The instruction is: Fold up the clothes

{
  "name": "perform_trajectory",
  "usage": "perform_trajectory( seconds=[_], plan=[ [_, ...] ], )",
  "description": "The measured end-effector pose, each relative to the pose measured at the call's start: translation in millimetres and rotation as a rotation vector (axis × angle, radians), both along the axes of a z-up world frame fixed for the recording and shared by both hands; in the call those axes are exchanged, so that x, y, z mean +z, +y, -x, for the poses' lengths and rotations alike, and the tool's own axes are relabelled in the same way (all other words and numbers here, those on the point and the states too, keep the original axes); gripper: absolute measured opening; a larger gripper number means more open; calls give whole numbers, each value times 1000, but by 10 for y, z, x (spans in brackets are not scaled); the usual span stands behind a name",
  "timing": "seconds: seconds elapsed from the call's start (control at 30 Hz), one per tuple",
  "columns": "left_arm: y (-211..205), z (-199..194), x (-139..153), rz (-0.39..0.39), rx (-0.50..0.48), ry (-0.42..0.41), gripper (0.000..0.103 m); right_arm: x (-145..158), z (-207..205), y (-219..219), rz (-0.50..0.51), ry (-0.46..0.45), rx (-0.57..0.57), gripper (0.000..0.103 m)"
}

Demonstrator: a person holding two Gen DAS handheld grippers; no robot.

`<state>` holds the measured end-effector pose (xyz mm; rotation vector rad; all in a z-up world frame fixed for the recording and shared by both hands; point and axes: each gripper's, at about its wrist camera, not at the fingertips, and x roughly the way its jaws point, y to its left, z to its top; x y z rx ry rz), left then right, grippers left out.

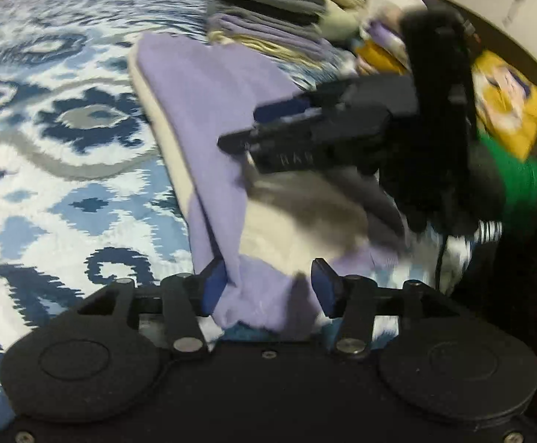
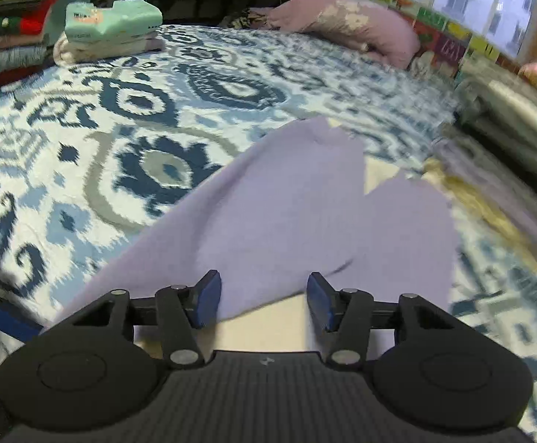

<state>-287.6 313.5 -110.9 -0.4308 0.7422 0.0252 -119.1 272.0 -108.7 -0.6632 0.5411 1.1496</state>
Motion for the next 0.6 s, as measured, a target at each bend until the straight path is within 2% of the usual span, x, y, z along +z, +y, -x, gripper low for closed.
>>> perform_trajectory(
  seconds=[0.07, 0.17, 0.23, 0.33, 0.43, 0.6],
  plan=[
    [83, 121, 75, 4, -2, -37, 49, 49, 35, -60, -33, -12, 13, 51],
    [355, 329, 218, 13, 151, -165, 45, 137, 92, -162, -106, 0, 41, 51],
    [465, 358, 265, -9, 233, -231, 25, 138, 143, -178, -122, -1, 73, 51],
    [436, 174, 330, -99, 240, -290, 12, -5, 223, -120, -65, -24, 118, 51],
    [370, -145, 296, -161, 185, -283, 11, -65, 337, -193, -64, -53, 132, 50],
    [400, -478, 98, -180, 144, -186, 11, 26, 580, -328, -122, -73, 185, 51]
  ],
)
